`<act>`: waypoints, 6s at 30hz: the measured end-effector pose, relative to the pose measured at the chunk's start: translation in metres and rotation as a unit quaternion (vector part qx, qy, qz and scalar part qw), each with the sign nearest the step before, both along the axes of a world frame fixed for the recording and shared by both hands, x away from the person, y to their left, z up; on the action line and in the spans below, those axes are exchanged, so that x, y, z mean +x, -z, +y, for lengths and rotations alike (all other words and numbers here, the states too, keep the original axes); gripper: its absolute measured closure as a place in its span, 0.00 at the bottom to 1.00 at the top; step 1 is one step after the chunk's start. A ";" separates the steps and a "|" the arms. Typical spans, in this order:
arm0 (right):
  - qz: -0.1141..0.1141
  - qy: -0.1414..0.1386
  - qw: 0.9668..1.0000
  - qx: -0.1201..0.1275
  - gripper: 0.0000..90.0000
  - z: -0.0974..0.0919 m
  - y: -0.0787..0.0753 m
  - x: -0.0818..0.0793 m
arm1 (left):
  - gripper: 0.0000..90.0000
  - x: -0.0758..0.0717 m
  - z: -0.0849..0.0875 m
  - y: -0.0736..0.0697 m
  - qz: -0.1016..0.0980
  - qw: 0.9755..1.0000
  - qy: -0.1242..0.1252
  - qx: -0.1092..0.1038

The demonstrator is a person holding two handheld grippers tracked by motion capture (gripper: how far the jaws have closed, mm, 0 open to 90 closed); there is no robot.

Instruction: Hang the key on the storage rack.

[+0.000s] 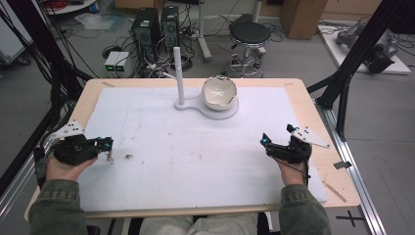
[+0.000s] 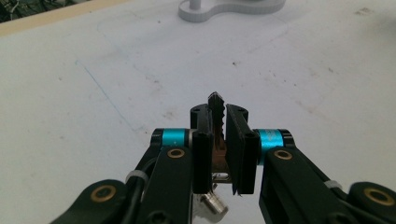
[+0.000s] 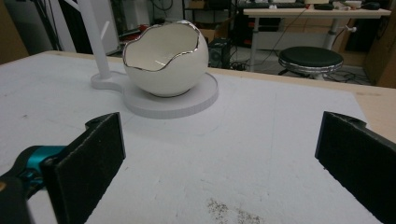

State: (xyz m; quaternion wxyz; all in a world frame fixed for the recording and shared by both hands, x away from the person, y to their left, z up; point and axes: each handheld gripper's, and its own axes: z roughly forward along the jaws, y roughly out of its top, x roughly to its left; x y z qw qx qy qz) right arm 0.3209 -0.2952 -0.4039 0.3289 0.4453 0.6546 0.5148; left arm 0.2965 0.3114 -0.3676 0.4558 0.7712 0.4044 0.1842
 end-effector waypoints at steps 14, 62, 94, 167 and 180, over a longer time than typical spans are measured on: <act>-0.001 0.003 1.000 0.007 0.01 -0.004 0.000 -0.002 | 0.90 0.024 -0.035 -0.054 -0.037 0.997 0.048 0.040; 0.001 0.013 1.000 0.027 0.01 -0.013 0.000 -0.005 | 0.90 0.101 -0.126 -0.097 -0.049 0.992 0.096 0.060; 0.005 0.010 0.999 0.031 0.01 -0.014 0.001 -0.007 | 0.90 0.151 -0.153 -0.126 -0.074 0.993 0.080 0.044; 0.006 0.016 0.999 0.037 0.01 -0.022 0.002 -0.011 | 0.90 0.218 -0.179 -0.115 -0.100 0.995 0.026 0.011; 0.008 0.013 0.999 0.037 0.01 -0.021 0.003 -0.010 | 0.85 0.213 -0.174 -0.113 -0.092 0.996 0.019 -0.010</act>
